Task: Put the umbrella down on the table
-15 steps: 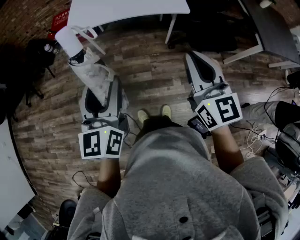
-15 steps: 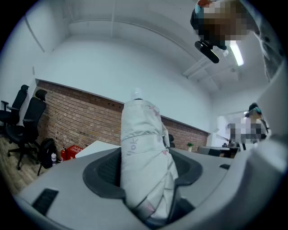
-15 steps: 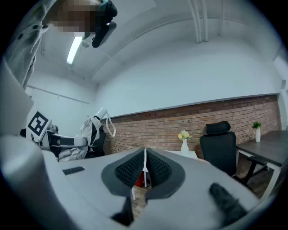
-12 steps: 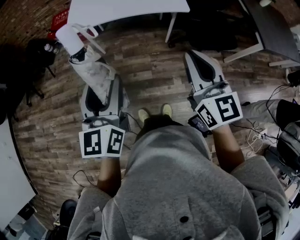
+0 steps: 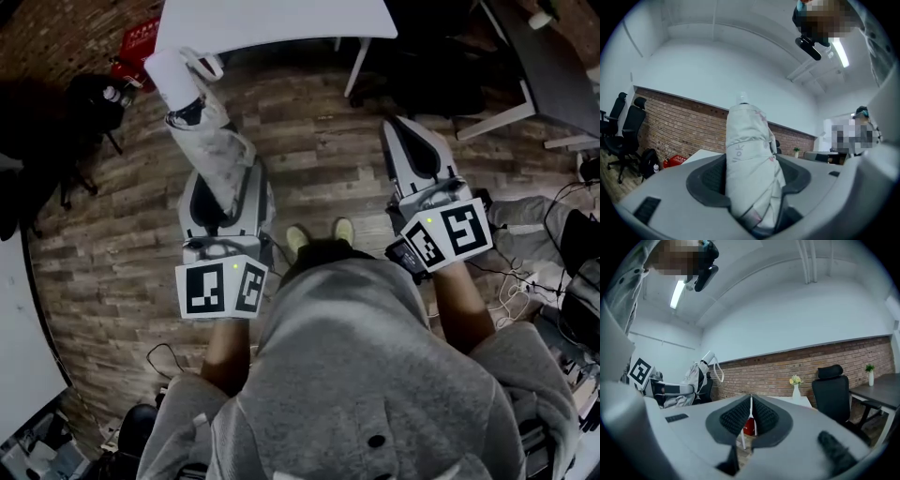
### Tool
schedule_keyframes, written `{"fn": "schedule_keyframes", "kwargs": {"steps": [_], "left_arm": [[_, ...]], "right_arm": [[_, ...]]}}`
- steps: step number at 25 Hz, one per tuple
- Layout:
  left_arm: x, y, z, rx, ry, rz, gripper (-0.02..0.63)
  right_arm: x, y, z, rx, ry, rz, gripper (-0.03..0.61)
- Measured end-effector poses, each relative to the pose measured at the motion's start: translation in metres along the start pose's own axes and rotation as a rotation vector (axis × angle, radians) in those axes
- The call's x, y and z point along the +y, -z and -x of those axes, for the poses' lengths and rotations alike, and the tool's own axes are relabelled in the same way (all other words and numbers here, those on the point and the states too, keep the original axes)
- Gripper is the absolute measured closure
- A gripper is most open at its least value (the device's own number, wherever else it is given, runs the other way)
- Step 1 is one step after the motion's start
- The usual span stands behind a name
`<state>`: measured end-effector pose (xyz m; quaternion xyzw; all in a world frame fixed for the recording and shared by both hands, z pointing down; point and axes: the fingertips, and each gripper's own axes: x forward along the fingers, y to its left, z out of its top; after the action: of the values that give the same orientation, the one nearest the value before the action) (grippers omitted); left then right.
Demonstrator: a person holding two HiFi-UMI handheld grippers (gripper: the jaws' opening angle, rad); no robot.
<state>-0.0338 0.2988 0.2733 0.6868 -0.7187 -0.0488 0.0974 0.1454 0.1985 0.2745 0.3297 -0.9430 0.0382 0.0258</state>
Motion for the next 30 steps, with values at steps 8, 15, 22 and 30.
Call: {"fn": "schedule_keyframes", "kwargs": {"steps": [8,15,22,30], "left_arm": [[0.013,-0.005,0.020,-0.023,0.015,-0.068,0.327],[0.042,-0.021,0.019,-0.034,0.023,-0.042,0.327],[0.039,-0.016,0.028,-0.052,0.038,-0.037,0.327],[0.041,-0.017,0.017,-0.058,0.043,-0.025,0.327]], "right_arm": [[0.039,0.001,-0.006,0.001,-0.030,0.036,0.548],[0.072,-0.008,-0.036,0.013,-0.058,0.093,0.548],[0.082,-0.006,-0.028,-0.003,-0.067,0.120,0.548],[0.074,-0.003,-0.038,-0.014,-0.066,0.114,0.548]]}}
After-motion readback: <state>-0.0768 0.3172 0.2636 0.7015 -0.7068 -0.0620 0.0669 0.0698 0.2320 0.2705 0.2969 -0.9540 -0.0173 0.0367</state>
